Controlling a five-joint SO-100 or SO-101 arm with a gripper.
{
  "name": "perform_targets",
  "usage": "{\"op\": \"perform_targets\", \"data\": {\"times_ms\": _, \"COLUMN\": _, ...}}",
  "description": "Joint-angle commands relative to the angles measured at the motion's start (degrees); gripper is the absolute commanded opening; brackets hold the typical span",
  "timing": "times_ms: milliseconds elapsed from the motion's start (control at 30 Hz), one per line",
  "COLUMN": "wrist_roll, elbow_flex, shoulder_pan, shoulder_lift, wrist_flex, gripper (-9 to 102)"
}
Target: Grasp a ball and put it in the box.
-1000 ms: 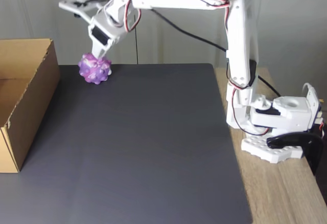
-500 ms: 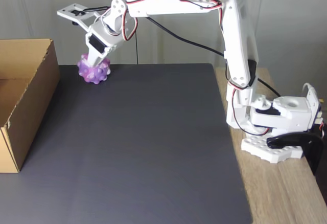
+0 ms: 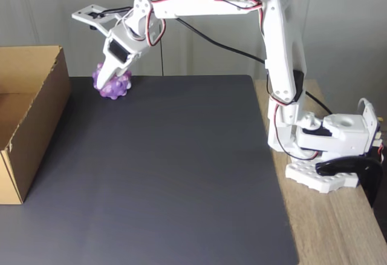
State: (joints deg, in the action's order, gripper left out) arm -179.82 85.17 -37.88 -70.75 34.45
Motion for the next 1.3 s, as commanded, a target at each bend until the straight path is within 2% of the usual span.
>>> {"op": "perform_targets", "data": {"times_ms": 0, "wrist_roll": -0.3, "elbow_flex": -2.3, "shoulder_pan": -0.8, "shoulder_lift": -1.8, "wrist_flex": -0.4, "gripper": 30}}
{"op": "perform_targets", "data": {"times_ms": 1267, "wrist_roll": -2.8, "elbow_flex": -8.2, "shoulder_pan": -2.5, "shoulder_lift": 11.2, "wrist_flex": -3.2, "gripper": 28}}
